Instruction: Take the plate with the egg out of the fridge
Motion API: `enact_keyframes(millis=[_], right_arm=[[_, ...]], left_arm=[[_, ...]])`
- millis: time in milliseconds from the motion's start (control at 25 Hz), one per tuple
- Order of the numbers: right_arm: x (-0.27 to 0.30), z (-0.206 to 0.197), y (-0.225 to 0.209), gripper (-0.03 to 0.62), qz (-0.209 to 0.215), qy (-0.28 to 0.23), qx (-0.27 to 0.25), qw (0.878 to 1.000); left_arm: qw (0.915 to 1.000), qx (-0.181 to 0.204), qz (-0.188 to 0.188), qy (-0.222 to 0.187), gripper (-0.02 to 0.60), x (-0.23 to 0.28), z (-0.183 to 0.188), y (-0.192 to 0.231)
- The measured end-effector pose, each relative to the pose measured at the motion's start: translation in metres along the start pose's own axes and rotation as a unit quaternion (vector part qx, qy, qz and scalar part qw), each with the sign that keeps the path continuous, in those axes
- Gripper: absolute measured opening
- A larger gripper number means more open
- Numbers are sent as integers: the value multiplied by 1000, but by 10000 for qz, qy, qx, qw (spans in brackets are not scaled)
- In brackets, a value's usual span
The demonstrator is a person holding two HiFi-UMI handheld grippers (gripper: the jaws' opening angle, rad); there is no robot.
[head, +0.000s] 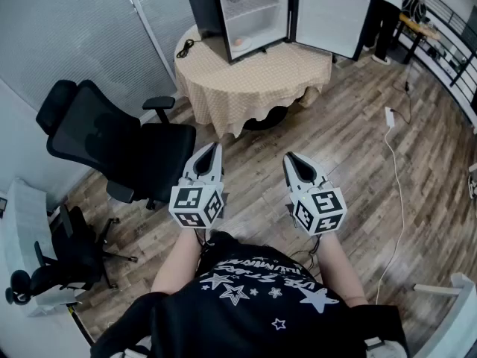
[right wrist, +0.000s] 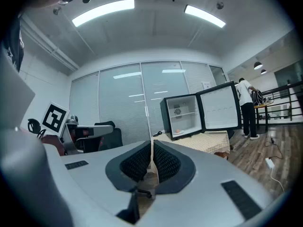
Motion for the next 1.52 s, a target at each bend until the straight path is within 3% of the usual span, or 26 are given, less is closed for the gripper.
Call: enact_keyframes(millis=[360,920,1080,1240,1400,1520], right_arm=[[-7,1,-7,37,-48,-74,-31,10000],[-6,-4,7,38,291,-44,-146,9995],[6,-15,11,38,390,-2,130,9992],[23,-22,13,38,349,36,147,9993],[37,-24,3,40,245,78,234,9994],[51,-22,-21,40,-16,81,384,9992]], left_arm=[[9995,146,-288,-15,9,4,-2,-24],[9992,263,-127,269,9,-20,-13,-30],[9978,43,-442,501,9,-24,-16,-30],[9962,286,-616,541,9,-13,-18,-21],[9958,-184,-759,486,9,15,-27,1],[9959,-197,-789,397,9,43,-27,15]])
Point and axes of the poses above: the fingertips, and each gripper's own axes: x forward along the fingers, y to its left, z out of its top, the point moved 6 cm from there along -x, backward along the fingers, and after that the axes turned 5 degrees about -y, right-handed, at the moved point
